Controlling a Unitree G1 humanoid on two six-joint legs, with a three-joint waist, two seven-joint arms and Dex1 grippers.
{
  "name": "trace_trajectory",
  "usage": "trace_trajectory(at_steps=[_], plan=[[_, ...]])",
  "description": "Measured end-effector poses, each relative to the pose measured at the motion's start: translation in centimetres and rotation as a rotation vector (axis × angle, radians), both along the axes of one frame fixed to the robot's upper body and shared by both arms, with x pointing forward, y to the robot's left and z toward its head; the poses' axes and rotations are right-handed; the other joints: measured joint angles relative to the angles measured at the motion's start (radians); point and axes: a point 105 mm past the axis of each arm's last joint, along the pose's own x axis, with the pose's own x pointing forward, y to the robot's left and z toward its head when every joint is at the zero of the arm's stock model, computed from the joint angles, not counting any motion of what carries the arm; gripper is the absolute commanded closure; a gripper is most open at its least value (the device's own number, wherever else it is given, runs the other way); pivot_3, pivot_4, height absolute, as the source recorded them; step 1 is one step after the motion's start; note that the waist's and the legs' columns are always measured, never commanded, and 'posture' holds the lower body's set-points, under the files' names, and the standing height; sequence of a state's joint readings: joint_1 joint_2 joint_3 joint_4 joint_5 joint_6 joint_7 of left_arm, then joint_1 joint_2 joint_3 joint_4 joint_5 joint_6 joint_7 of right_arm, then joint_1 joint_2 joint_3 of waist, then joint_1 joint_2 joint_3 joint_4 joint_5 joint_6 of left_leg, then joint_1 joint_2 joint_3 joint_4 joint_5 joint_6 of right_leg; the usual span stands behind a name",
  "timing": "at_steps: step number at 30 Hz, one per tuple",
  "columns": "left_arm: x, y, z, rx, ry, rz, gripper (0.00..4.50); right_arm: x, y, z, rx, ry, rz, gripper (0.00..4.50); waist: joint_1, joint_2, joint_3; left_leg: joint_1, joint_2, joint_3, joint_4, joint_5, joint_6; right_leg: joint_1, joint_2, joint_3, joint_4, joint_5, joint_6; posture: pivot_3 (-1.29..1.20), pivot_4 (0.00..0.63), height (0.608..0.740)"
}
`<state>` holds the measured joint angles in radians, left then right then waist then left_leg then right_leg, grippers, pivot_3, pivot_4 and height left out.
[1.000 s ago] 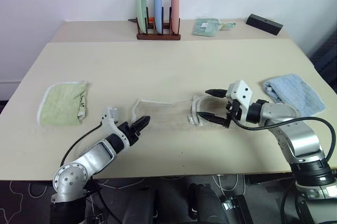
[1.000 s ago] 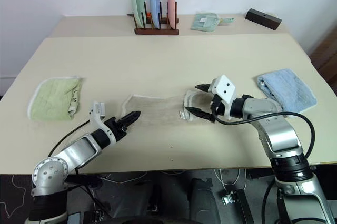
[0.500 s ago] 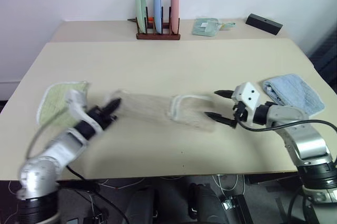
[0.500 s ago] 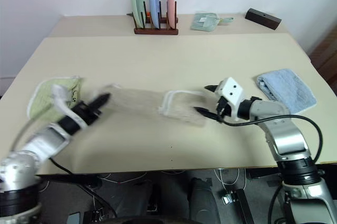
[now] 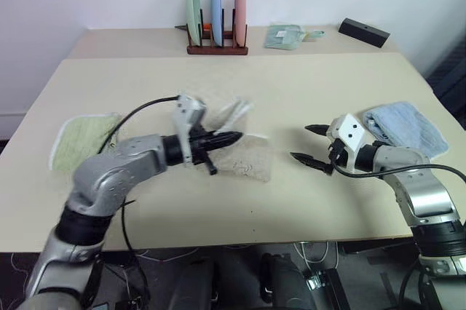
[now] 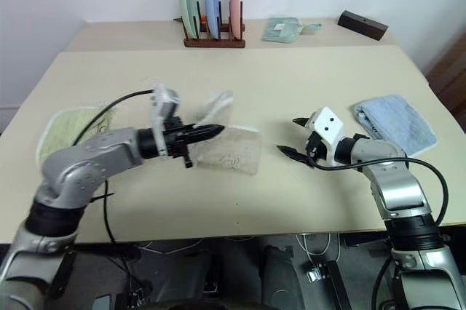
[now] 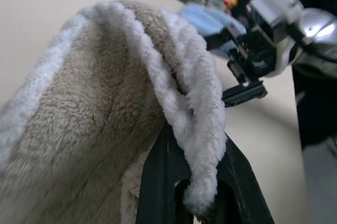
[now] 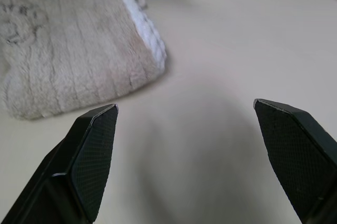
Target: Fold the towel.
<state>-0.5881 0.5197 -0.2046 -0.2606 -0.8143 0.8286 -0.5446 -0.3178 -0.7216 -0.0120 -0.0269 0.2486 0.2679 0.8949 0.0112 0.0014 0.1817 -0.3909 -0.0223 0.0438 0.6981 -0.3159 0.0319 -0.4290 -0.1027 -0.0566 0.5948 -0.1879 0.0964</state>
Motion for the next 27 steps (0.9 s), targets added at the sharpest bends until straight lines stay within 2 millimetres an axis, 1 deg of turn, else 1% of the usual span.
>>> trace_trajectory(at_steps=[3,5,7,10,13,15,16,18,19,22,23,24,26,27], plan=[[-0.1,-2.0,-2.1,0.084,0.046,-0.050,4.46,-0.2,-0.3,-0.4,0.001,0.006,-0.018,0.26,0.001,0.000,0.000,0.000,0.000,0.000,0.000,-0.002,0.004,0.000,0.000,0.000,0.000,0.000,0.000,0.00,0.150,0.737],[-0.3,-2.7,-3.5,0.137,0.064,-0.065,4.46,-0.3,-0.5,-0.7,0.002,0.012,-0.035,0.26,0.001,0.000,0.000,0.000,0.000,0.000,0.000,-0.003,0.005,0.000,0.000,0.000,0.000,0.000,0.000,0.00,0.150,0.737],[-0.4,-3.1,-4.5,0.172,0.076,-0.082,4.46,-0.4,-0.8,-0.9,0.005,0.017,-0.055,0.26,0.001,0.000,0.000,0.000,0.000,0.000,0.000,-0.003,0.005,0.000,0.000,0.000,0.000,0.000,0.000,0.00,0.150,0.737],[-0.8,-3.8,-5.2,0.197,0.077,-0.108,4.46,-0.5,-1.2,-1.0,0.007,0.016,-0.076,0.26,0.002,0.000,0.000,0.000,0.000,-0.001,0.000,-0.003,0.005,0.000,0.000,0.000,0.000,0.000,0.000,0.00,0.150,0.737],[-0.6,-4.0,-6.0,0.212,0.088,-0.095,3.57,-0.5,-1.0,-0.8,0.010,0.001,-0.076,0.26,0.002,0.000,0.000,0.000,0.000,-0.001,0.000,-0.003,0.005,0.000,0.000,0.000,0.000,0.000,0.000,0.00,0.150,0.737],[-0.9,-4.0,-6.3,0.195,0.107,-0.100,2.57,-0.5,-0.9,-0.6,0.011,-0.004,-0.075,0.26,0.002,0.000,0.000,0.000,0.000,-0.001,0.000,-0.003,0.005,0.000,0.000,0.000,0.000,0.000,0.000,0.00,0.150,0.737],[-1.1,-4.0,-6.3,0.183,0.115,-0.106,2.15,-0.5,-0.8,-0.6,0.010,-0.004,-0.074,0.26,0.001,0.000,0.000,0.000,0.001,-0.001,0.000,-0.003,0.005,0.000,0.000,0.000,0.000,0.000,0.000,0.00,0.150,0.737],[-1.3,-3.5,-5.6,0.141,0.113,-0.107,1.09,-0.5,-0.8,-0.6,0.010,-0.004,-0.074,0.26,0.001,0.000,0.000,0.000,0.001,-0.001,0.000,-0.003,0.005,-0.001,0.000,0.000,0.000,0.000,0.000,0.00,0.150,0.737],[-1.3,-3.3,-5.0,0.119,0.104,-0.110,0.66,-0.4,-0.8,-0.6,0.010,-0.005,-0.074,0.26,0.001,0.000,0.000,0.000,0.001,-0.001,0.000,-0.003,0.005,-0.001,0.000,0.000,0.000,0.000,0.000,0.00,0.150,0.737],[-1.5,-2.2,-2.9,0.043,0.039,-0.114,0.66,-0.2,-0.7,-0.3,0.004,-0.013,-0.069,0.26,0.001,0.000,0.000,0.000,0.001,-0.001,0.000,-0.003,0.005,-0.001,0.000,0.000,0.000,-0.001,-0.001,0.00,0.150,0.737],[-1.0,-1.1,-1.6,-0.006,0.003,-0.074,0.59,0.0,-0.7,0.0,-0.003,-0.023,-0.070,0.79,0.001,0.000,0.000,0.000,0.001,-0.001,0.000,-0.003,0.005,-0.001,-0.001,0.000,0.000,-0.001,-0.001,0.00,0.150,0.737],[-0.3,0.0,-0.5,-0.040,-0.025,-0.020,0.59,0.2,-0.9,0.2,-0.010,-0.027,-0.076,1.07,0.001,0.000,0.000,0.000,0.001,-0.001,0.000,-0.003,0.005,-0.001,0.000,0.000,0.000,-0.001,-0.001,0.00,0.150,0.737],[0.9,2.5,1.1,-0.071,-0.074,0.087,1.14,0.5,-1.3,0.4,-0.023,-0.036,-0.092,2.10,0.001,0.000,0.000,0.000,0.001,-0.002,0.000,-0.003,0.005,-0.001,0.000,0.000,0.001,0.000,0.000,0.00,0.150,0.737],[1.2,3.2,1.5,-0.075,-0.090,0.112,1.46,0.5,-1.4,0.4,-0.024,-0.033,-0.095,2.61,0.002,0.000,0.000,0.000,0.001,-0.002,0.000,-0.002,0.004,-0.001,0.000,0.000,0.001,0.000,0.000,0.00,0.150,0.737]])
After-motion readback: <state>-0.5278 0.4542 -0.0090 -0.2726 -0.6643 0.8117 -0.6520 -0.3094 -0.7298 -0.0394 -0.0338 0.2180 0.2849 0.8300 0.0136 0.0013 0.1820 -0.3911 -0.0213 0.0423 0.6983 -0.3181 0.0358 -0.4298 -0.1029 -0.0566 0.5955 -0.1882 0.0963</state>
